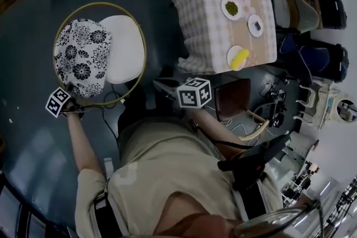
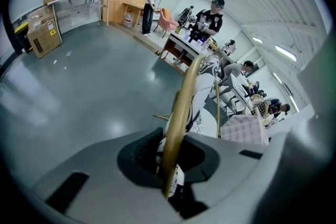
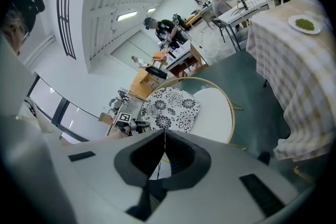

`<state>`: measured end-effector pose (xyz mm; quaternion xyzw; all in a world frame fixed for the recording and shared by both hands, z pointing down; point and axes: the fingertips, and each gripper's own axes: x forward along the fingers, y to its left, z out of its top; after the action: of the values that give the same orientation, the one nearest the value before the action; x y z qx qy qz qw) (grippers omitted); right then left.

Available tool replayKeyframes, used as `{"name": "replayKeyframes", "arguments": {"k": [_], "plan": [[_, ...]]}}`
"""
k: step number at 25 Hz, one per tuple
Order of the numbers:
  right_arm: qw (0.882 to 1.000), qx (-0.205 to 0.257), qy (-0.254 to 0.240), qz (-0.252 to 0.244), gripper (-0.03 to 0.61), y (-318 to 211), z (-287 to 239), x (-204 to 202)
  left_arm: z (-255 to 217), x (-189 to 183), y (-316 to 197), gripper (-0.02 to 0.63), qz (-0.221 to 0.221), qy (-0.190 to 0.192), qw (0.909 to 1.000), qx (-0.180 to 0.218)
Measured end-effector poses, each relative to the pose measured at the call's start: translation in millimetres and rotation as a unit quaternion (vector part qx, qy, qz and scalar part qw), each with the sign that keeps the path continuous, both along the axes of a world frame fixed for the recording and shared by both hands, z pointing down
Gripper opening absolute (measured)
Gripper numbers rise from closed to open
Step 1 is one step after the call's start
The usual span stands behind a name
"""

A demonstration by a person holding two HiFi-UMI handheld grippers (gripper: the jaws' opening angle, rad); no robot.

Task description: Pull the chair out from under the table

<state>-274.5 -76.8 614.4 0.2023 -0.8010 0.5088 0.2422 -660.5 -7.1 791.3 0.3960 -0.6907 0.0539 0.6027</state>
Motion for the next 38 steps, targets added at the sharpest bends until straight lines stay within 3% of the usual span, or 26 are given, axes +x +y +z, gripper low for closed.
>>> {"name": "replayKeyframes", "arguments": {"k": [12,18,23,27,34,36,38], "plan": [[0.999,0.039,-0.016,-0.011,0.012,-4,-28,-26,6,-2,4,0.048,0.047,-0.019,0.9979,-0.040],[0.998,0.047,-0.023,0.015,0.012,-4,-29,3,10,-4,12,0.044,0.045,-0.002,0.9979,-0.048],[0.998,0.053,-0.036,0.027,0.012,9,-31,37,7,1,13,0.043,0.040,-0.029,0.9978,-0.044],[0.998,0.035,-0.026,0.048,0.012,28,-13,86,18,15,17,0.043,0.056,-0.044,0.9951,-0.069],[0.998,0.013,-0.027,0.046,0.012,36,-2,128,0,6,16,0.046,0.041,-0.101,0.9909,-0.079],[0.999,0.008,-0.030,0.040,0.012,38,2,136,-2,10,13,0.065,0.049,-0.112,0.9887,-0.086],[0.999,0.002,-0.029,0.027,0.012,45,8,138,-6,13,11,0.151,0.053,-0.119,0.9874,-0.090]]}}
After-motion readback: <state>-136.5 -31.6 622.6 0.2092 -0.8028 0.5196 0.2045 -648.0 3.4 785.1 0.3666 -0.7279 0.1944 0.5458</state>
